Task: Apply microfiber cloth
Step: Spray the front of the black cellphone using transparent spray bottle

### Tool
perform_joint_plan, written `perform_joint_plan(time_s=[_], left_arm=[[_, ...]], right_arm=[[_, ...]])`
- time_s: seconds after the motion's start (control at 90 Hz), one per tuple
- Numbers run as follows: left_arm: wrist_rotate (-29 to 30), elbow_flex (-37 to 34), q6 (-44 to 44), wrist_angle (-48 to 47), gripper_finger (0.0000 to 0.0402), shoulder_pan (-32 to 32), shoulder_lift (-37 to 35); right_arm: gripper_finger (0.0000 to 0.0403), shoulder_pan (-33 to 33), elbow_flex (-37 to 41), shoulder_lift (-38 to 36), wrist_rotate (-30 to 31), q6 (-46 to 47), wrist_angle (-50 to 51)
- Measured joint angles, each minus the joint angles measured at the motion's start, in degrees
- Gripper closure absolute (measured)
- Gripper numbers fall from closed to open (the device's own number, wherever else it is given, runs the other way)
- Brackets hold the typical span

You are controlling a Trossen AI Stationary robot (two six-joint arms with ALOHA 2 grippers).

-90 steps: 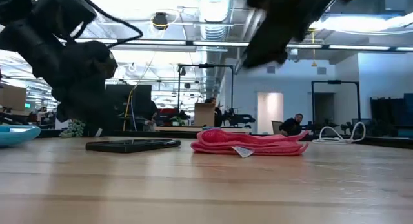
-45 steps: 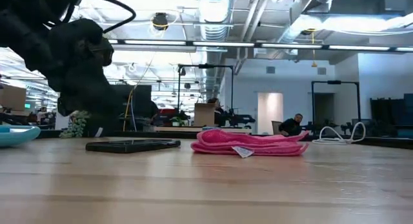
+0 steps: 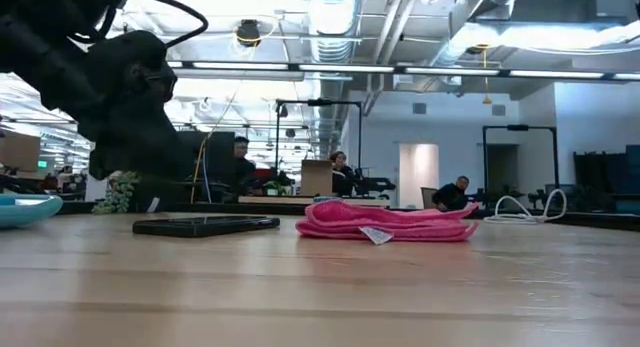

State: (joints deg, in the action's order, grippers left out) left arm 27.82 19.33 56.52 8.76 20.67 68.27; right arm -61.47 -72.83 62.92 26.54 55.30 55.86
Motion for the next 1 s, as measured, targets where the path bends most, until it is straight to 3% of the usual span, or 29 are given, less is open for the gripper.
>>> perform_joint_plan(time_s=[0.367, 0.567, 0.667, 0.767, 0.867, 1.0], left_arm=[[1.6, 0.0, -1.1, -0.2, 0.0283, 0.0, 0.0], [1.6, 0.0, -2.3, -0.2, 0.0283, 0.0, 0.0], [1.6, 0.0, -2.6, -0.2, 0.0283, 0.0, 0.0], [1.8, 0.0, -2.9, -0.2, 0.0283, 0.0, 0.0], [2.2, 0.0, -2.9, -0.2, 0.0283, 0.0, 0.0], [3.8, 0.0, -2.9, -0.1, 0.0283, 0.0, 0.0]], right_arm=[[0.0190, 0.9, -14.8, 15.4, -4.4, 16.3, 15.5], [0.0206, 0.9, -20.7, 23.1, -9.7, 24.8, 22.7], [0.0211, 0.9, -21.8, 25.9, -14.3, 25.8, 23.4], [0.0219, 1.6, -23.0, 28.4, -14.8, 26.0, 23.4], [0.0247, 3.2, -24.6, 30.8, -14.9, 26.8, 24.2], [0.0320, 5.8, -29.1, 33.8, -14.9, 26.7, 27.0]])
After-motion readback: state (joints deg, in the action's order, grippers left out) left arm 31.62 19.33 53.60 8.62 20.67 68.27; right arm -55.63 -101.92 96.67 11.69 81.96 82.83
